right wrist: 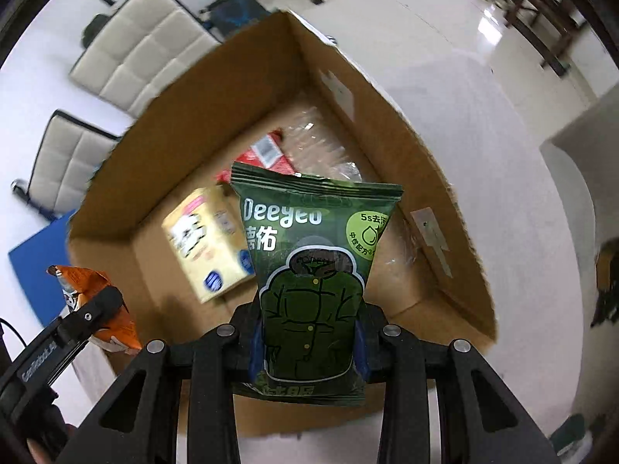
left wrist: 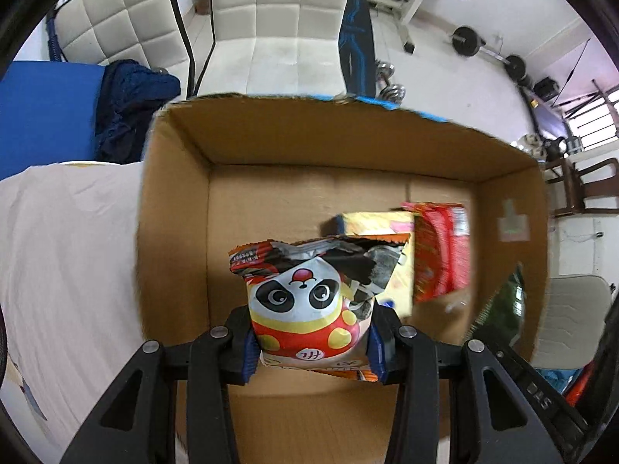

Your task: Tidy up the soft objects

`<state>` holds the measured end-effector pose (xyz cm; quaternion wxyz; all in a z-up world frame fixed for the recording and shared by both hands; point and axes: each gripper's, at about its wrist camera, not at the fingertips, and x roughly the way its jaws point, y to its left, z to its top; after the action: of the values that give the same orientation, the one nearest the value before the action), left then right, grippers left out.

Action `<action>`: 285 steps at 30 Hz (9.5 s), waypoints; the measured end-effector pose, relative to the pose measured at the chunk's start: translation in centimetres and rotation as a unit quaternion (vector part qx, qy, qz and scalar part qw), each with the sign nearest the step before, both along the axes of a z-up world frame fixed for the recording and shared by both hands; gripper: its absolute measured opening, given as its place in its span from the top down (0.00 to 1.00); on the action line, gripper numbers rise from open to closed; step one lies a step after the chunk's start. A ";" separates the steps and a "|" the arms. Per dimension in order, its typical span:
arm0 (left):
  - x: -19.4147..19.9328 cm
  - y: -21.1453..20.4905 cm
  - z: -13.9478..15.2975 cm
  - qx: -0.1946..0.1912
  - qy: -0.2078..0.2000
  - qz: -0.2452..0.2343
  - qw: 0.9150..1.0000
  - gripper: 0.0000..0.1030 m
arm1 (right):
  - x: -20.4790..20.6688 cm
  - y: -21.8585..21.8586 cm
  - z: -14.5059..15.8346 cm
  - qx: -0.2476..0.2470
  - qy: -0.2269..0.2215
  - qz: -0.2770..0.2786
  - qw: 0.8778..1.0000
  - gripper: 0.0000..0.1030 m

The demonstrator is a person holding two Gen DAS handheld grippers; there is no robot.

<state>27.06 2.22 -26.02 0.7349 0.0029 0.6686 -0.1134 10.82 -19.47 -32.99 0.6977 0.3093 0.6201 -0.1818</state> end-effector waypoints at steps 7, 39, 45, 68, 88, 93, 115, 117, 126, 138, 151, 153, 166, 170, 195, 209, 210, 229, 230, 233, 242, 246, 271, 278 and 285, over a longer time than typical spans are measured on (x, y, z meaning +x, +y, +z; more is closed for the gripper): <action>2.9 -0.9 -4.1 0.024 0.029 -0.014 0.999 0.60 | 1.5 0.8 -4.0 -0.006 0.034 -0.008 0.999 0.63; -1.7 1.3 1.5 -0.003 0.011 0.002 1.000 0.10 | 3.5 3.6 -0.4 -0.056 0.011 0.134 0.989 0.00; -5.6 2.6 4.4 -0.005 -0.032 0.022 0.999 0.10 | 1.6 4.7 2.4 -0.107 -0.003 0.204 0.973 0.00; -19.1 4.6 15.4 0.013 -0.174 0.044 0.984 0.10 | -9.1 7.9 14.9 -0.154 -0.122 0.257 0.946 0.00; -19.9 11.3 -2.4 -0.138 0.092 0.264 0.950 0.10 | -13.5 -0.5 3.4 -0.112 0.009 0.206 0.972 0.02; -19.3 11.1 -7.4 -0.151 0.132 0.298 0.933 0.10 | -14.4 -2.0 -2.3 -0.074 0.052 0.190 0.978 0.25; -22.8 4.7 -9.1 -0.009 0.114 0.068 0.991 0.54 | -17.8 -0.6 -9.8 0.059 0.131 0.217 0.966 0.78; -22.9 4.8 -9.8 -0.022 0.123 0.085 0.989 0.54 | -18.3 -0.2 -9.9 0.067 0.125 0.218 0.965 0.77; -23.3 3.6 -11.2 -0.005 0.100 0.126 0.987 0.47 | -18.8 1.4 -10.6 0.011 0.119 0.229 0.966 0.76; -27.4 -2.4 -10.2 0.061 0.040 0.042 0.996 0.66 | -20.7 5.3 -9.2 -0.032 0.125 0.263 0.956 0.87; -30.1 -5.6 1.0 -0.010 -0.046 0.025 0.999 0.66 | -23.5 1.7 1.9 0.010 0.033 0.279 0.960 0.88; -29.0 -3.3 3.0 -0.017 -0.061 0.022 0.998 0.66 | -23.3 1.4 4.0 0.012 0.015 0.280 0.960 0.88; -21.9 1.1 10.7 -0.062 -0.105 0.039 0.992 0.66 | -17.4 4.7 13.2 0.021 -0.067 0.294 0.953 0.88; -18.8 2.9 10.5 -0.081 -0.089 0.073 0.990 0.66 | -13.8 5.2 14.4 0.020 -0.082 0.283 0.955 0.88; -5.1 4.8 -0.5 -0.077 0.034 0.118 0.989 0.66 | -0.9 3.2 -0.5 0.161 -0.069 -0.052 0.983 0.88; -4.2 4.7 -3.5 -0.062 0.086 0.111 0.988 0.60 | -0.4 5.1 -5.8 0.211 -0.032 -0.073 0.974 0.85; -4.2 4.8 -3.4 -0.059 0.086 0.113 0.988 0.58 | -0.3 5.3 -5.7 0.210 -0.031 -0.068 0.975 0.82; -7.7 4.8 3.8 0.019 -0.027 0.062 0.998 0.30 | 0.4 5.7 0.8 -0.005 -0.008 0.149 0.989 0.57; -8.1 4.8 4.0 0.022 -0.033 0.060 0.997 0.28 | 0.2 6.0 1.1 -0.031 -0.006 0.170 0.985 0.57; -9.2 4.8 4.5 0.032 -0.046 0.053 0.997 0.27 | -0.5 6.1 2.1 -0.087 -0.006 0.206 0.975 0.57; -11.5 4.5 5.9 0.042 -0.079 0.059 0.994 0.10 | -2.0 6.4 5.1 -0.160 -0.033 0.244 0.956 0.14; -12.3 4.7 7.4 0.047 -0.104 0.066 0.991 0.02 | -2.6 6.5 6.3 -0.165 -0.042 0.247 0.954 0.07; -24.9 3.5 20.9 0.050 -0.221 0.054 0.973 0.02 | -14.7 5.7 20.7 -0.171 -0.159 0.241 0.942 0.00; -28.6 3.8 24.6 0.031 -0.235 0.051 0.970 0.02 | -20.3 5.9 25.9 -0.158 -0.182 0.240 0.940 0.00; -31.7 4.1 27.6 0.022 -0.247 0.044 0.968 0.02 | -25.0 6.5 30.4 -0.163 -0.209 0.239 0.934 0.00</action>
<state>-4.64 6.35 1.53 0.8814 0.0174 0.4680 -0.0615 -14.18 -12.96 -2.54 0.8752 0.0649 0.4777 -0.0393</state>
